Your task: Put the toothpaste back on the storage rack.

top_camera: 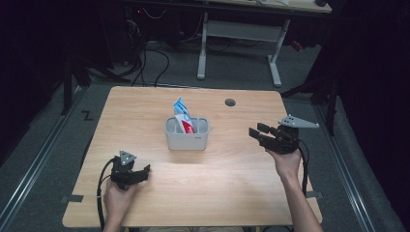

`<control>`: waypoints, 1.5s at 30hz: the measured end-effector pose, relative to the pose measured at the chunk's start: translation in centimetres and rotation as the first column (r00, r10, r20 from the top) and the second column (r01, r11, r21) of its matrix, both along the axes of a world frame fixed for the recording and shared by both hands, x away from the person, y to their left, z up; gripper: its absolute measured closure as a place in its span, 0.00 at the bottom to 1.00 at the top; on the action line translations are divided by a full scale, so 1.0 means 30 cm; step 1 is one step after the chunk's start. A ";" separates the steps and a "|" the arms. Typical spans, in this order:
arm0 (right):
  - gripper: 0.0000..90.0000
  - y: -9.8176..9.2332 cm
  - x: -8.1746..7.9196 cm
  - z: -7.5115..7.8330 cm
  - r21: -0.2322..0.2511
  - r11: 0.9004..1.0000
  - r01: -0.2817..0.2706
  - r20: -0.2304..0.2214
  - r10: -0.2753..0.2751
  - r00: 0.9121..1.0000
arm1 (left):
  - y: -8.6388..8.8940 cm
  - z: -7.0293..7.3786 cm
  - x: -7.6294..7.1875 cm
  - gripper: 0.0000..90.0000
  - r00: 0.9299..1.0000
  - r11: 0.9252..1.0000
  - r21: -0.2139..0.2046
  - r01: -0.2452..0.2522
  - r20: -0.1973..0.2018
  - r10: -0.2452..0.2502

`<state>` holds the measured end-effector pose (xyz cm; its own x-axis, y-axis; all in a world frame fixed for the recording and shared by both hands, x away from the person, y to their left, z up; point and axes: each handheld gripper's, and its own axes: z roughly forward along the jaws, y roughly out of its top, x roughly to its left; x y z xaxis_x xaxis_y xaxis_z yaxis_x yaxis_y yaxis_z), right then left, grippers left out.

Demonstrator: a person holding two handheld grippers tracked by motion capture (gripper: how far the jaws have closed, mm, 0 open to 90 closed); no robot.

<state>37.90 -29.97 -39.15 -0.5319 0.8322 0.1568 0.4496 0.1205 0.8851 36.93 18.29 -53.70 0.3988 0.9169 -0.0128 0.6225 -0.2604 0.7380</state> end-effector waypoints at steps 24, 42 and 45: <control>0.57 -0.112 -0.094 -0.086 0.026 0.996 0.081 -0.012 -0.080 0.997 | 0.000 0.000 0.000 0.26 1.000 1.000 0.000 0.000 0.000 0.000; 0.57 -0.162 -0.131 -0.190 0.029 0.991 0.132 -0.069 -0.130 0.989 | 0.000 0.000 0.000 0.26 1.000 1.000 0.000 0.000 0.000 0.000; 0.57 -0.165 -0.134 -0.208 0.021 0.990 0.140 -0.077 -0.138 0.987 | 0.000 0.000 0.000 0.26 1.000 1.000 0.000 0.000 0.000 0.000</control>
<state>33.88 -34.91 -45.40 -0.3976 0.8921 0.2147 0.5257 0.0297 0.8502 36.92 18.30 -53.70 0.3987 0.9170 -0.0131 0.6225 -0.2601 0.7381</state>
